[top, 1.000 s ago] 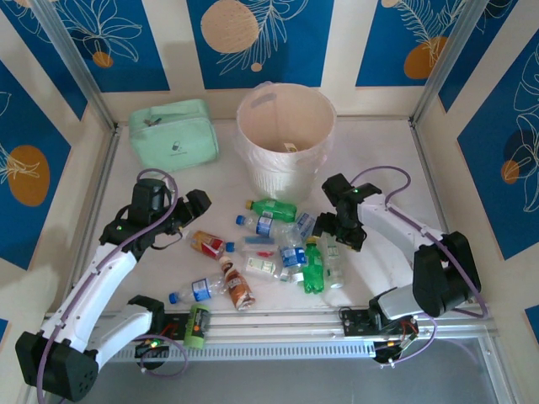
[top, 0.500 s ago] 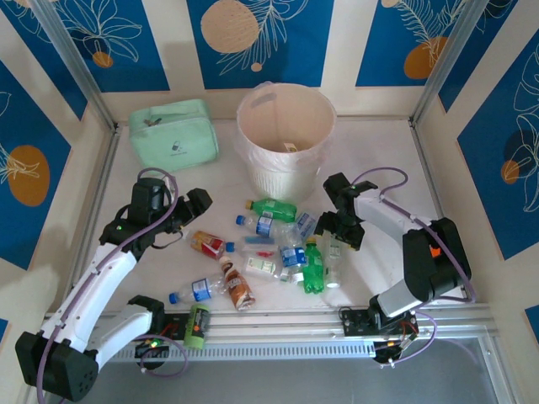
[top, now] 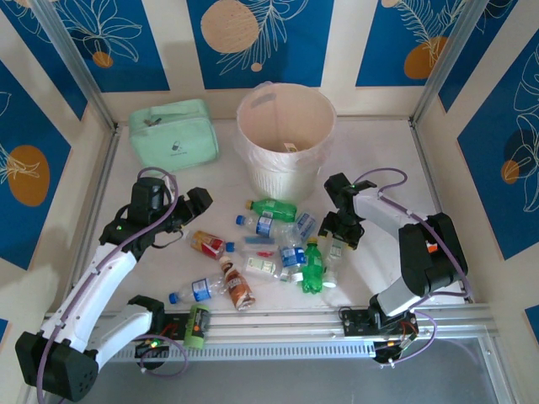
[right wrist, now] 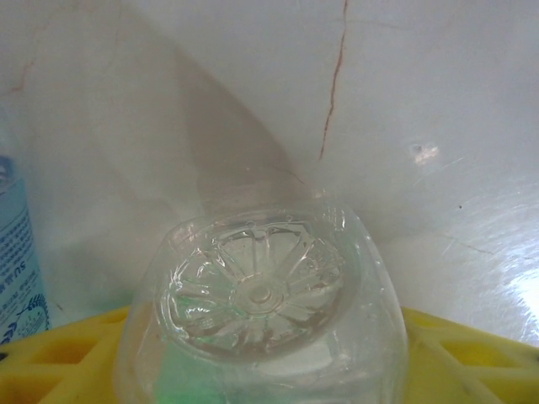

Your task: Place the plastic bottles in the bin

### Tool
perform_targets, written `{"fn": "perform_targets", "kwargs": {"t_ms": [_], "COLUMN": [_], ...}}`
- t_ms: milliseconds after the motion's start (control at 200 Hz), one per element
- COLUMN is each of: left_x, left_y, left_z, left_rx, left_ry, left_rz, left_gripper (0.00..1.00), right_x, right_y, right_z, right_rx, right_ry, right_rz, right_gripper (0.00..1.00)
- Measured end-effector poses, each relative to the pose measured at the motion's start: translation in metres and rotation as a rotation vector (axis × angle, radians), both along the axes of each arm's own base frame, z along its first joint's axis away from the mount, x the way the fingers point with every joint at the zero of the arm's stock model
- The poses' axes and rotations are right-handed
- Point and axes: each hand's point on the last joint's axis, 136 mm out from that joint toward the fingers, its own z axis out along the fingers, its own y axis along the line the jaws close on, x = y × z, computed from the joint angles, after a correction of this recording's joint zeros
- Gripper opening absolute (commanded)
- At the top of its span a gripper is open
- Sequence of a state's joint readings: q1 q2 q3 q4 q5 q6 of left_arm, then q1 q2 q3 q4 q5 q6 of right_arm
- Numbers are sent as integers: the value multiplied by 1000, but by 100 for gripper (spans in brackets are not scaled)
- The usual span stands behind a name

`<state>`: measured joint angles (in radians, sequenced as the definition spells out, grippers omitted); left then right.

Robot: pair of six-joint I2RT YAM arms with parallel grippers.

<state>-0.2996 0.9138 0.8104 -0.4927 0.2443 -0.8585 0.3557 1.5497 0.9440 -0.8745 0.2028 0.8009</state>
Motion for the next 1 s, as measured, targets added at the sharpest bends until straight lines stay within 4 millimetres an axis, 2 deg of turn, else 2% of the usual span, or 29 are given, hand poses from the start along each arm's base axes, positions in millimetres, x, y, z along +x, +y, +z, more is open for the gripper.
{"fn": "perform_targets", "kwargs": {"t_ms": [240, 335, 435, 570, 680, 795, 915, 1000], "left_x": [-1, 0, 1, 6, 10, 14, 17, 13], "left_y": [-1, -2, -5, -13, -24, -39, -56, -72], "left_z": [0, 2, 9, 26, 43, 66, 101, 123], "left_rx": [-4, -10, -24, -65, -126, -221, -347, -421], "left_ry": [1, -3, -22, -77, -126, -187, -277, -334], "left_rz": [-6, -12, -22, -52, -92, -145, -218, -289], "left_gripper": [87, 87, 87, 87, 87, 87, 88, 90], "right_x": [-1, 0, 1, 15, 25, 27, 27, 30], "right_y": [-3, -6, -8, -3, 8, 26, 53, 71], "right_z": [4, 17, 42, 104, 171, 237, 288, 311], "right_rx": [-11, -12, 8, 84, 196, 350, 527, 639], "right_ry": [-12, -57, -131, -329, -528, -697, -809, -846], "right_rz": [0, -2, -8, 0, 20, 65, 142, 197], "right_gripper": [58, 58, 57, 57, 57, 57, 57, 56]}}
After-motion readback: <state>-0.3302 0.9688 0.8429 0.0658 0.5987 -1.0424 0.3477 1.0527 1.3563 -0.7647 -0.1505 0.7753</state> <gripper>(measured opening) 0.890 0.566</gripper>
